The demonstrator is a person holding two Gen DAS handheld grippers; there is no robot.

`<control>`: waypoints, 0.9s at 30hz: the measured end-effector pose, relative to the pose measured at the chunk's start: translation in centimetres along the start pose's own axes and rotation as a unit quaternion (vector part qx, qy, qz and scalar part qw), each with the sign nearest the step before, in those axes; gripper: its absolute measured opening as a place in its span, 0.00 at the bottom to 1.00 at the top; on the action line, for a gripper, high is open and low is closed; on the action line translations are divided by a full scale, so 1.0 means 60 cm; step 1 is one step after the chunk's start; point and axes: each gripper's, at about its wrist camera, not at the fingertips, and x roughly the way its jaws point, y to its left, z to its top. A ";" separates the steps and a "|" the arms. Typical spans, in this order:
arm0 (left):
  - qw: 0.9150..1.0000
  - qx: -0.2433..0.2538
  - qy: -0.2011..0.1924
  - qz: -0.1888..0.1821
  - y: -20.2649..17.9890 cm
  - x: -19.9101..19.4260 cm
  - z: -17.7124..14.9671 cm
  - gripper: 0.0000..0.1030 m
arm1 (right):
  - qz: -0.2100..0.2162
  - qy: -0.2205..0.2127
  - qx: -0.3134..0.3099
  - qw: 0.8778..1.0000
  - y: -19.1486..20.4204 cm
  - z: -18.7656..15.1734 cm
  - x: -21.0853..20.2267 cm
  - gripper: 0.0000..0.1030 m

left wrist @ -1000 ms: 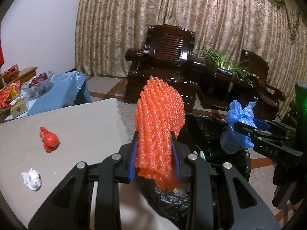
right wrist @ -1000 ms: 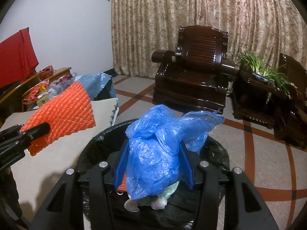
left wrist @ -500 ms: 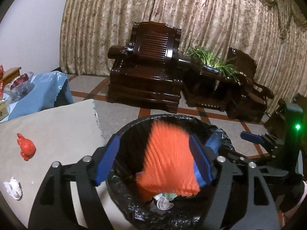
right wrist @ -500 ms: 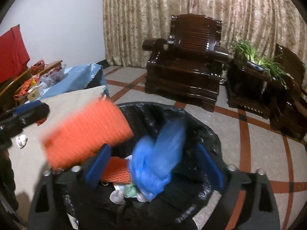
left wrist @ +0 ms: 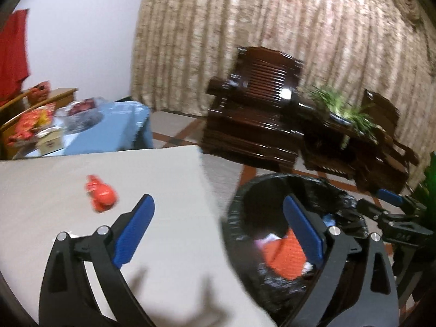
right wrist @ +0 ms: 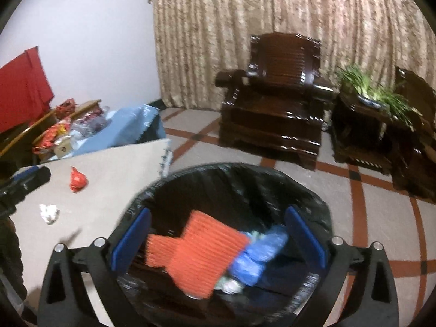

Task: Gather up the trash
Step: 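Open both grippers over the bin to drop the net and blue bag, then move both grippers back to the white tissue and red bag on the table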

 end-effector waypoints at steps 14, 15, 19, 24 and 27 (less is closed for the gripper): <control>0.987 -0.061 -0.014 0.151 0.210 -0.106 -0.029 0.91 | 0.103 -0.016 -0.059 0.993 0.200 0.020 0.049 0.94; 0.985 -0.063 -0.014 0.157 0.223 -0.108 -0.031 0.91 | 0.109 -0.015 -0.063 0.992 0.216 0.020 0.057 0.94; 0.980 -0.070 -0.008 0.185 0.267 -0.114 -0.043 0.91 | 0.131 -0.012 -0.081 0.988 0.275 0.017 0.088 0.94; 0.977 -0.076 0.004 0.202 0.305 -0.102 -0.060 0.91 | 0.150 -0.006 -0.093 0.984 0.327 0.013 0.126 0.94; 0.976 -0.078 0.014 0.202 0.319 -0.086 -0.072 0.91 | 0.151 -0.003 -0.100 0.983 0.350 0.006 0.148 0.94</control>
